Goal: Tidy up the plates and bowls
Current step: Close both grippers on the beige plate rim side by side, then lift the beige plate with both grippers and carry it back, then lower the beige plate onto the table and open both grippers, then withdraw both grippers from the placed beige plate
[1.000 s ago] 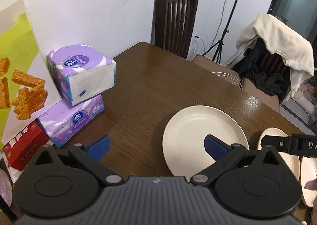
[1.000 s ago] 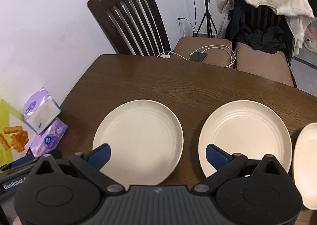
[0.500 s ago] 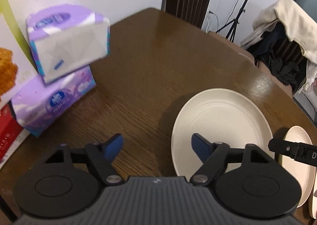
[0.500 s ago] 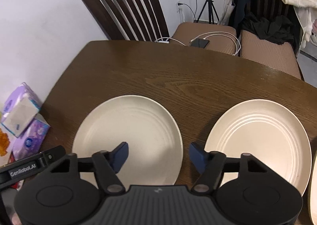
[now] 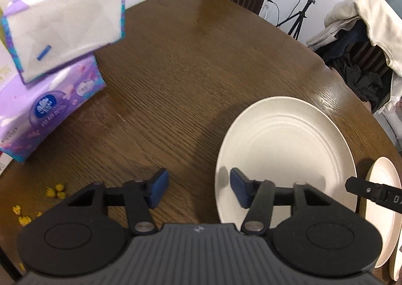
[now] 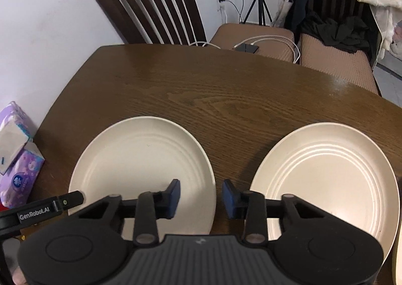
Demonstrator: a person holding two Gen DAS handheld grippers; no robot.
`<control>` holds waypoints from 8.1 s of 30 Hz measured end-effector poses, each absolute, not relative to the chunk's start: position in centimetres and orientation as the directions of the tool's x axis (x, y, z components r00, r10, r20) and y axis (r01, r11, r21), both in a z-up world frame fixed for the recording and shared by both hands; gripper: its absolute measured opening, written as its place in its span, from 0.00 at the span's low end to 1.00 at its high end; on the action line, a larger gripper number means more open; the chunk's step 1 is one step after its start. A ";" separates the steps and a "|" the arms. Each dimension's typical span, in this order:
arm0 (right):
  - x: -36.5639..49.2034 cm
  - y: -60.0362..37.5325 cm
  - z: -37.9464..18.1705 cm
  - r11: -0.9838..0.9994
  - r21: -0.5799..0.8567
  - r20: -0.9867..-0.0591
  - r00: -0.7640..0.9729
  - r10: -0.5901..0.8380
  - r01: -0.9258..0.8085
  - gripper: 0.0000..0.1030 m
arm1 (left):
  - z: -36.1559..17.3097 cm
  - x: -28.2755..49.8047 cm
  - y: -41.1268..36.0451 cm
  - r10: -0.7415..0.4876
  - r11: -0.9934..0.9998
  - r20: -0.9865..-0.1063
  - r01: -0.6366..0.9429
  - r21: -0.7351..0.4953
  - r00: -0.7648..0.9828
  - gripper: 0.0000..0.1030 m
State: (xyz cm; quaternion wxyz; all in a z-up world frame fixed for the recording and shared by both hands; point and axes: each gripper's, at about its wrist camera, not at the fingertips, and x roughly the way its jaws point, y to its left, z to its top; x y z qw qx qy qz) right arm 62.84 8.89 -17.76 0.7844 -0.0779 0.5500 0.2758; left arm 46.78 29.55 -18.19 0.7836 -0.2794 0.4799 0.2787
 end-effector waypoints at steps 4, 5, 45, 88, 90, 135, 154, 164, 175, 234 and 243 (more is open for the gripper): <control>63.1 8.9 -18.4 0.842 0.175 -0.913 0.236 0.334 -0.511 0.20 | -18.3 46.9 29.7 0.160 0.685 -0.903 -0.703 -0.189 0.399 0.39; 63.2 8.9 -18.5 0.843 0.174 -0.914 0.236 0.331 -0.508 0.18 | -18.4 46.9 29.6 0.156 0.685 -0.902 -0.702 -0.194 0.402 0.36; 58.4 7.4 -16.0 0.850 0.174 -0.882 0.305 0.360 -0.498 0.07 | -13.1 44.1 27.4 0.219 0.733 -0.840 -0.651 -0.194 0.497 0.11; 43.7 -3.8 -3.3 0.863 0.201 -0.768 0.472 0.433 -0.464 0.07 | -0.7 31.8 17.2 0.227 0.828 -0.737 -0.525 -0.198 0.636 0.11; 43.4 -4.5 -2.9 0.867 0.203 -0.764 0.480 0.431 -0.455 0.07 | -0.3 31.3 16.4 0.218 0.837 -0.733 -0.510 -0.199 0.644 0.11; 27.6 -23.5 -0.1 0.973 0.133 -0.729 0.646 0.225 -0.189 0.07 | -0.4 23.7 -0.3 -0.047 0.961 -0.735 -0.169 -0.217 0.676 0.11; 23.4 -28.2 -5.1 0.988 0.123 -0.773 0.614 0.158 -0.098 0.07 | -5.8 22.3 -4.5 -0.121 0.975 -0.789 -0.076 -0.208 0.602 0.11; 22.9 -29.5 -8.5 0.992 0.107 -0.806 0.578 0.127 -0.069 0.07 | -9.4 22.3 -5.9 -0.134 0.980 -0.822 -0.049 -0.192 0.553 0.11; 23.0 -30.7 -11.6 0.995 0.083 -0.836 0.541 0.097 -0.049 0.07 | -12.2 22.6 -7.3 -0.143 0.984 -0.844 -0.016 -0.177 0.517 0.11; 20.8 -32.0 -11.9 0.996 0.085 -0.846 0.524 0.094 -0.041 1.00 | -10.6 19.0 -6.2 -0.138 0.984 -0.771 -0.005 -0.180 0.621 1.00; 18.1 -31.5 -9.5 0.992 0.088 -0.824 0.553 0.124 -0.092 1.00 | -8.3 16.2 -5.4 -0.138 0.980 -0.730 -0.014 -0.198 0.669 1.00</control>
